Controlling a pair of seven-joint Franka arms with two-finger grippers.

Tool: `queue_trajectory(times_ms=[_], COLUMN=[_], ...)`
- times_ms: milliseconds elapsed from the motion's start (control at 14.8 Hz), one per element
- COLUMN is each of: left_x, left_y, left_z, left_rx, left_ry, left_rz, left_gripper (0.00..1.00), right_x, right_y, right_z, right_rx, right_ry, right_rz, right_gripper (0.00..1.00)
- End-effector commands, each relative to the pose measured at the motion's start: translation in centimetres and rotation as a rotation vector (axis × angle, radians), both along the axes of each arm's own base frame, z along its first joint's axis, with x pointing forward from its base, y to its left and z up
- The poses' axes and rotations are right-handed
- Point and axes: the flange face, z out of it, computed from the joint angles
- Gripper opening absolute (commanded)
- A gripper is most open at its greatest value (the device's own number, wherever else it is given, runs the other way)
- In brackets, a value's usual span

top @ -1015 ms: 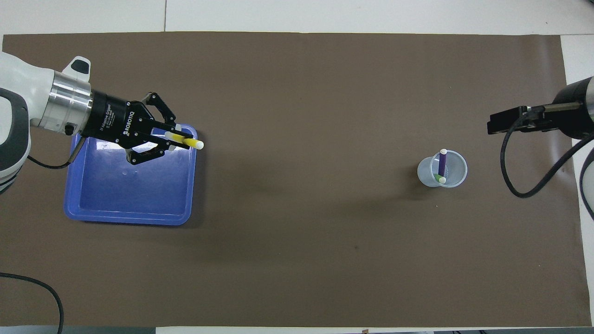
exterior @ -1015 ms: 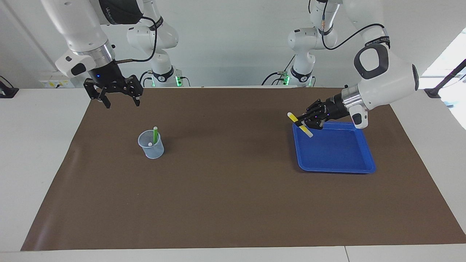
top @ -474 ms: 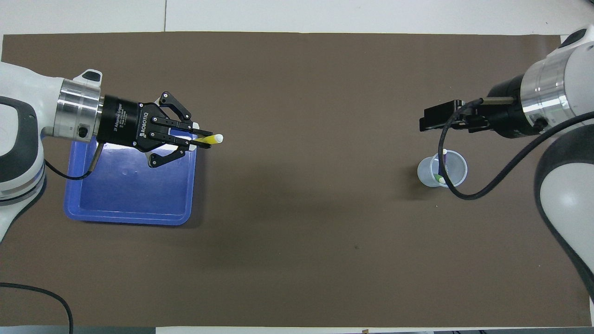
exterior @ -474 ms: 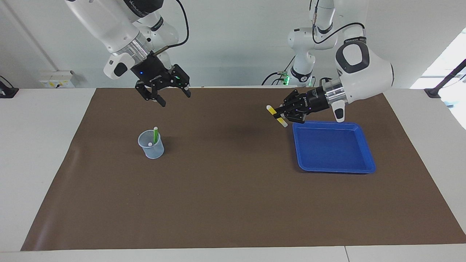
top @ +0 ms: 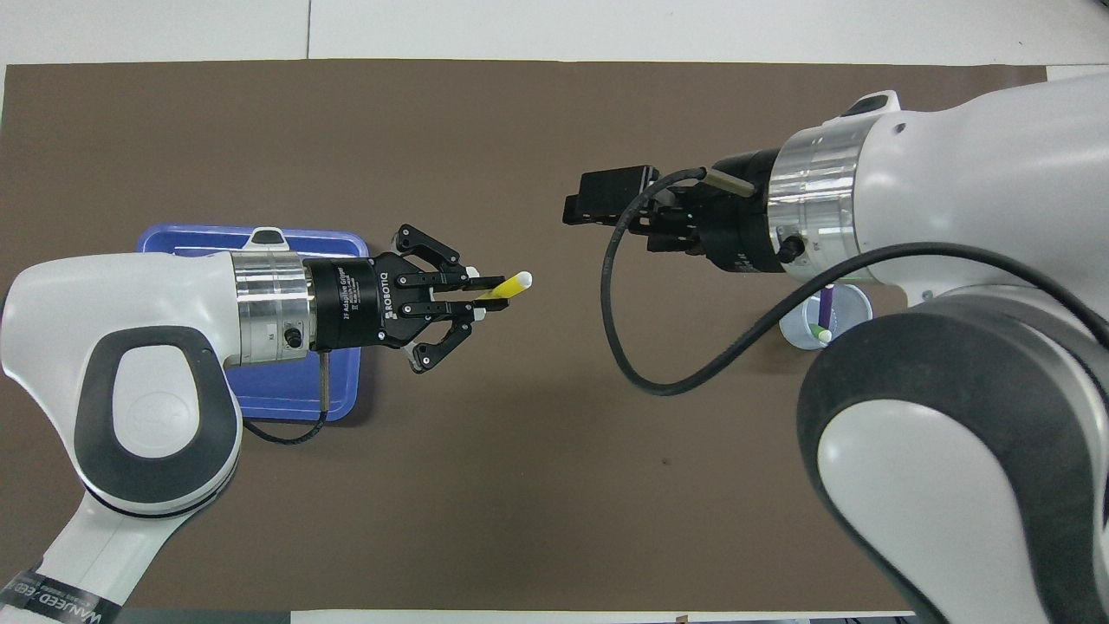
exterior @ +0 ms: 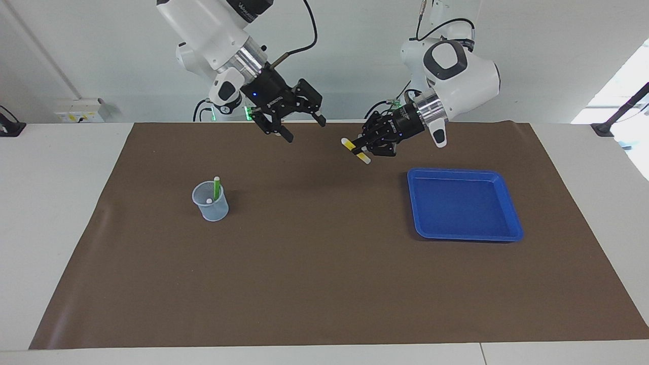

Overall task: Transfer and insert pens with both arms
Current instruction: 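Lift the yellow pen with the left gripper while the right gripper approaches, then grasp the yellow pen with the right gripper, open the left gripper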

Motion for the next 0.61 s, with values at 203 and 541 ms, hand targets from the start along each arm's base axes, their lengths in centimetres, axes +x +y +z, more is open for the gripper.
queue_trajectory(times_ms=[203, 541], left_x=[-1.0, -1.2], left_y=[0.6, 0.8], left_z=[0.1, -0.2], left_rx=[-0.035, -0.045], left_ry=[0.016, 0.026], left_rz=[0.061, 0.076], left_gripper=[0.00, 0.00], right_x=[-0.1, -0.3], right_y=[3.1, 6.7], right_z=[-2.9, -5.5], right_rx=[-0.048, -0.105], right_ry=[-0.015, -0.041], right_rz=[0.070, 0.135], right_gripper=[1.00, 1.00])
